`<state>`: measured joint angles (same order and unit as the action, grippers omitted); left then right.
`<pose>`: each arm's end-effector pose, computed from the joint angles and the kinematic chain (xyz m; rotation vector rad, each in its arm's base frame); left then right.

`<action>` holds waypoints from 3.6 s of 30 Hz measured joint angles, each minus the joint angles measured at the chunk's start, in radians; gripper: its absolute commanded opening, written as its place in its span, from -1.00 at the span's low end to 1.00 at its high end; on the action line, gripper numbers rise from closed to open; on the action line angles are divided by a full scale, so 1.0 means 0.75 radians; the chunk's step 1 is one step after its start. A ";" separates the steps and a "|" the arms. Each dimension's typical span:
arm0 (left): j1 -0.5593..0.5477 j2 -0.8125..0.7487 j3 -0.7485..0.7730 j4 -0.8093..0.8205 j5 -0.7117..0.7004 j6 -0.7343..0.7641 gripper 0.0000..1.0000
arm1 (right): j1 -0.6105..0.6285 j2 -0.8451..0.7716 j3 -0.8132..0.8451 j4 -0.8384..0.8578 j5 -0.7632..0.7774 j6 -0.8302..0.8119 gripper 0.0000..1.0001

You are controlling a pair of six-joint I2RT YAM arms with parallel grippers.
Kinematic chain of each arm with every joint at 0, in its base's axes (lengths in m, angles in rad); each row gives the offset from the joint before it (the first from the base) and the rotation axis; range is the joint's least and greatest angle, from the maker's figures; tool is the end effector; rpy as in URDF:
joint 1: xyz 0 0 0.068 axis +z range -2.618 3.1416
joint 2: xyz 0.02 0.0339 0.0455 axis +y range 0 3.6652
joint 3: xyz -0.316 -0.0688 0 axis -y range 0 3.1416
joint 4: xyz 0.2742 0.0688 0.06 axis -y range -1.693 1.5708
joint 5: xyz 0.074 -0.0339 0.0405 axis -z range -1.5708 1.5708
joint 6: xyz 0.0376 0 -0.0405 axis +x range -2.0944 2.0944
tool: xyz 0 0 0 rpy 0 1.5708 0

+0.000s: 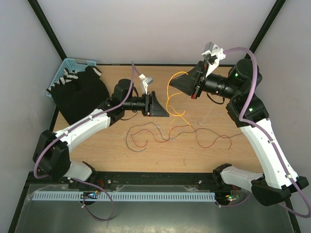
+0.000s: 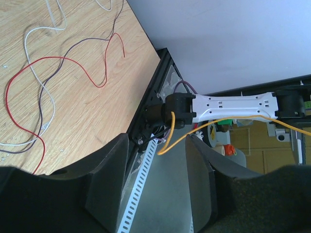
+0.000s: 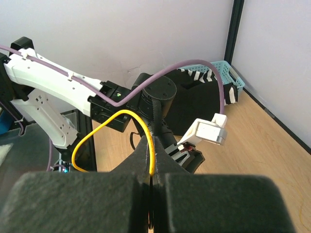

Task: Zip-tie the wires
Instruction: Straighten the cable at the center of the board.

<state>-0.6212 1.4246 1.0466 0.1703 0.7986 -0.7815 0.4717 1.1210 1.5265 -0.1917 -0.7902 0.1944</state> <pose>0.2681 -0.2250 0.3600 0.5091 1.9967 -1.6489 0.1741 0.1188 0.5827 -0.8736 1.2340 1.0738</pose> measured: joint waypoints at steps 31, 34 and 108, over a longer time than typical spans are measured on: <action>-0.058 -0.051 0.000 -0.214 -0.104 0.138 -0.21 | 0.000 -0.001 -0.015 -0.001 0.053 -0.017 -1.00; -0.073 -0.048 0.003 -0.217 -0.104 0.141 -0.19 | 0.000 -0.001 -0.016 -0.001 0.055 -0.018 -1.00; 0.269 -0.657 -0.700 -0.511 -1.162 0.133 -1.00 | -0.235 0.463 -0.733 -0.411 0.926 -0.261 -0.82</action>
<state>-0.4194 0.9318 0.5217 -0.2127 -0.0731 -0.6819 0.2951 1.4681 0.9768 -0.5003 -0.0959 -0.0017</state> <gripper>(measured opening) 0.004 0.085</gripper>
